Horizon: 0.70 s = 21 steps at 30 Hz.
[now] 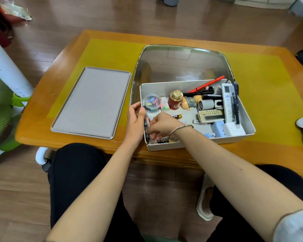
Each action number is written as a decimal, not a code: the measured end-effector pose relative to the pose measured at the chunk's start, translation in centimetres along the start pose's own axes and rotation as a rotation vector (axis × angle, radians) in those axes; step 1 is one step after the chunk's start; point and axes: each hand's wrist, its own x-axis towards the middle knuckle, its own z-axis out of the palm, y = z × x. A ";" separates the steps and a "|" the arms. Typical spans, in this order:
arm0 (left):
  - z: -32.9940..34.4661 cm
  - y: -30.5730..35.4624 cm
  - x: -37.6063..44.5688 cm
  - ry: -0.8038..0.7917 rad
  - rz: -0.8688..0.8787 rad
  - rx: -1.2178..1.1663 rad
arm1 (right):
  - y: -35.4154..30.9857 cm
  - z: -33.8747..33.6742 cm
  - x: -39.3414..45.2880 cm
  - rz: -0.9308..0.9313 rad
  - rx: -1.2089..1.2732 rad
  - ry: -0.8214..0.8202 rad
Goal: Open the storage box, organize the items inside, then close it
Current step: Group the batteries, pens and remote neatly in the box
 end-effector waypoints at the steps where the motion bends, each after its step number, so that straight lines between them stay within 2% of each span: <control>1: 0.0 0.0 0.0 -0.002 0.000 0.000 | -0.1 0.0 0.0 0.007 -0.009 -0.007; 6: -0.1 -0.2 0.1 -0.019 0.014 0.001 | 0.1 -0.3 -0.7 -0.027 -0.044 0.003; 13: -0.2 -0.5 0.2 -0.021 0.020 -0.006 | 1.6 -5.2 -4.9 -0.222 -0.102 0.163; 16: -0.2 -0.6 0.2 -0.023 0.014 -0.011 | 3.5 -8.2 -6.4 -0.258 -0.087 0.448; 19: -0.1 -0.7 0.2 -0.028 0.009 -0.016 | 5.6 -11.7 -7.4 -0.199 -0.145 0.795; 21: -0.1 -0.7 0.2 -0.025 0.010 -0.017 | 7.0 -13.8 -8.1 -0.152 -0.170 0.928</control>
